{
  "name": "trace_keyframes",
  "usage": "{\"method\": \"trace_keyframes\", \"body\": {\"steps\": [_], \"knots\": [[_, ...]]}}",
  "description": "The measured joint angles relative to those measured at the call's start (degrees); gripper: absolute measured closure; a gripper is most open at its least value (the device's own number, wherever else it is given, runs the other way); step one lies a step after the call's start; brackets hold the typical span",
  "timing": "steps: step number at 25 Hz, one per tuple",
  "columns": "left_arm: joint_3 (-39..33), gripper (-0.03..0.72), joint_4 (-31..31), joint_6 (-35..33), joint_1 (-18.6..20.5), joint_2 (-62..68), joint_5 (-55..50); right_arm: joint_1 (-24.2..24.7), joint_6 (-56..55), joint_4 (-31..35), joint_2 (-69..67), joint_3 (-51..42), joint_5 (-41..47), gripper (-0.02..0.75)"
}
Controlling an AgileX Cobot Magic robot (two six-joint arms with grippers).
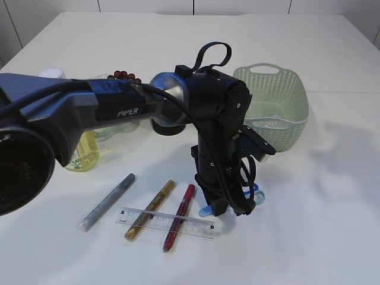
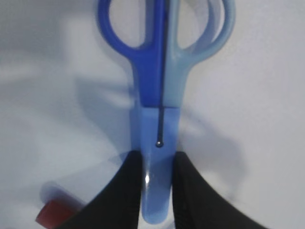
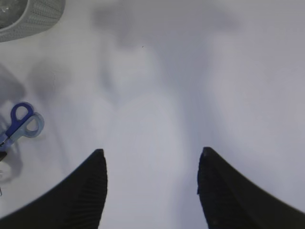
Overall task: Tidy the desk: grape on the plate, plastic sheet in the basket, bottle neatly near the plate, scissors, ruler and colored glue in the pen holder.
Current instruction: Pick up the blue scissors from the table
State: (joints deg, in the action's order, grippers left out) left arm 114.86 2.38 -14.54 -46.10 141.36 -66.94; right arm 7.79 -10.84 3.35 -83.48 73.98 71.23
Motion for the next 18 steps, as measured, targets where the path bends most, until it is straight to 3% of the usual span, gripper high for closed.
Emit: {"method": "trace_keyframes", "body": {"steps": [18], "knots": [[4.48,0.566,0.0,0.43,0.17,0.35,-2.72,0.0,0.0,0.0,0.0,0.0,0.0,0.263]]}}
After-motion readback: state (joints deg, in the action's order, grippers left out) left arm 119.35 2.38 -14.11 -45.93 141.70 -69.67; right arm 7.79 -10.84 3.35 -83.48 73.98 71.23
